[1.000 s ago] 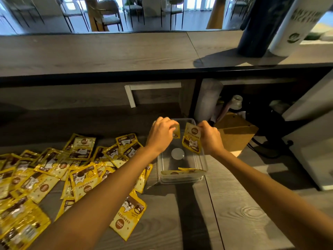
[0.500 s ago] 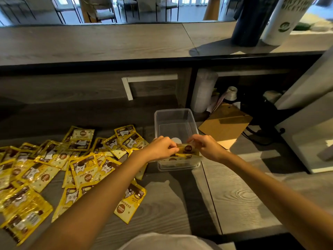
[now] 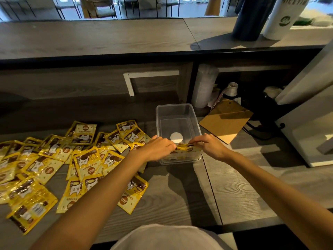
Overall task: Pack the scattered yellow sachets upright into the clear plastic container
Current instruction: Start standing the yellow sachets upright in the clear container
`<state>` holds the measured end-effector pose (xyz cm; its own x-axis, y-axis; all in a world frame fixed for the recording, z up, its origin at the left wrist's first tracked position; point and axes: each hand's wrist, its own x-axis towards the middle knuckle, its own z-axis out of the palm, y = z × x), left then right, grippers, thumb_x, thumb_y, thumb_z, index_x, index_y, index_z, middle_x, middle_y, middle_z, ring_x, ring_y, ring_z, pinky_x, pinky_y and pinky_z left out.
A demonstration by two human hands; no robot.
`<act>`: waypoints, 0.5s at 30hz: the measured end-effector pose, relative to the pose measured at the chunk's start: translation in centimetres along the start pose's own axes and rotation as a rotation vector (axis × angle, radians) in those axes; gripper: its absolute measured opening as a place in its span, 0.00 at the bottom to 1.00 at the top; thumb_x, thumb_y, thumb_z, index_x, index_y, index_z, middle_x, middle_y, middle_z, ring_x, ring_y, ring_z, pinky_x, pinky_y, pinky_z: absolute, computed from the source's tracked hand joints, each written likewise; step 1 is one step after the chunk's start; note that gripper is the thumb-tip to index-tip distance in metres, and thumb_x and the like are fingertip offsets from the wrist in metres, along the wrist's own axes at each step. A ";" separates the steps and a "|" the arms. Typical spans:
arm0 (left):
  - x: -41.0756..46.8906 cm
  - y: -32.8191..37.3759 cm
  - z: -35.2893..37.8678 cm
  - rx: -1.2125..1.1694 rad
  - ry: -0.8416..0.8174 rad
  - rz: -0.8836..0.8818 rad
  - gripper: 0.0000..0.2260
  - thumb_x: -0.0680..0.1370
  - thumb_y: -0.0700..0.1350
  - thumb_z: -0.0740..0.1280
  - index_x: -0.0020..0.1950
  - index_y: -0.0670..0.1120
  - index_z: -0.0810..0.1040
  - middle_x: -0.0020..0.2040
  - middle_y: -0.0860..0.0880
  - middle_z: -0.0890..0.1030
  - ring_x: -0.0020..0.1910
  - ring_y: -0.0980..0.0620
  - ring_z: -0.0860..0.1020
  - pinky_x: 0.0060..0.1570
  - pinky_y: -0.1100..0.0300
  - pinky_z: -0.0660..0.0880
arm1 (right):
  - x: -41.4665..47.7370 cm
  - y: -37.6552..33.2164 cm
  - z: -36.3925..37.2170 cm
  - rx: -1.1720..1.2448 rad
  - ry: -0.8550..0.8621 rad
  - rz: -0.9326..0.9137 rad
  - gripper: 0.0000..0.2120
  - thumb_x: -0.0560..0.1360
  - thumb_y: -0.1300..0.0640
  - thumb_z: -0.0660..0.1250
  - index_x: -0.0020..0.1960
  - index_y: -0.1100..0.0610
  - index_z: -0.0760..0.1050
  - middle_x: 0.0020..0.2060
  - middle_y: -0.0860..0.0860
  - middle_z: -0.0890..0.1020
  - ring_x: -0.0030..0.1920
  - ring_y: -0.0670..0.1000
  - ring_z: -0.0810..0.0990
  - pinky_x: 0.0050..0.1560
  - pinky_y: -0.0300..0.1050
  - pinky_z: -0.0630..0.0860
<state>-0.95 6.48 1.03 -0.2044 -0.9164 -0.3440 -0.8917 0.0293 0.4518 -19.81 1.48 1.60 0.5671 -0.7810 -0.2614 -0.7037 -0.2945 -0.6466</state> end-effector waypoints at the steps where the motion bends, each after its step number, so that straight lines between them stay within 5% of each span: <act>1: -0.1 0.0 0.0 -0.032 0.017 -0.011 0.17 0.82 0.45 0.49 0.47 0.40 0.75 0.46 0.41 0.78 0.50 0.45 0.76 0.65 0.51 0.61 | 0.0 -0.1 0.2 -0.030 0.004 0.000 0.15 0.80 0.60 0.55 0.59 0.61 0.78 0.52 0.52 0.79 0.46 0.43 0.73 0.53 0.37 0.72; 3: -0.4 0.0 -0.1 -0.085 0.051 -0.027 0.18 0.82 0.45 0.49 0.53 0.39 0.77 0.51 0.39 0.79 0.53 0.44 0.76 0.57 0.57 0.64 | 0.2 -0.1 0.4 -0.102 0.018 0.011 0.16 0.80 0.57 0.54 0.59 0.59 0.78 0.56 0.55 0.80 0.54 0.50 0.73 0.68 0.51 0.66; 7: -0.9 0.1 -0.4 -0.116 0.089 -0.044 0.18 0.82 0.46 0.50 0.58 0.39 0.76 0.55 0.39 0.78 0.51 0.47 0.74 0.49 0.58 0.64 | 0.6 0.0 0.6 -0.178 0.041 -0.019 0.16 0.81 0.55 0.53 0.59 0.56 0.77 0.56 0.55 0.81 0.59 0.50 0.74 0.74 0.51 0.50; 11: -1.3 -0.2 -0.5 -0.189 0.153 -0.073 0.16 0.81 0.46 0.54 0.55 0.40 0.79 0.54 0.40 0.80 0.53 0.46 0.76 0.53 0.54 0.72 | 0.8 -0.5 0.8 -0.209 0.061 -0.058 0.15 0.80 0.55 0.55 0.56 0.56 0.79 0.54 0.54 0.82 0.53 0.47 0.73 0.74 0.52 0.54; 15: -2.1 0.5 -0.2 -0.081 0.135 -0.019 0.14 0.80 0.42 0.56 0.61 0.45 0.78 0.58 0.46 0.80 0.52 0.52 0.71 0.53 0.62 0.62 | 0.0 -1.0 0.8 -0.264 0.069 -0.113 0.13 0.78 0.58 0.58 0.55 0.57 0.80 0.57 0.55 0.80 0.57 0.48 0.72 0.73 0.50 0.59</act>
<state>-0.86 8.36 2.13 -0.1268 -0.9619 -0.2421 -0.8583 -0.0159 0.5128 -18.73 2.27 1.67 0.6239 -0.7682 -0.1436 -0.7302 -0.5075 -0.4574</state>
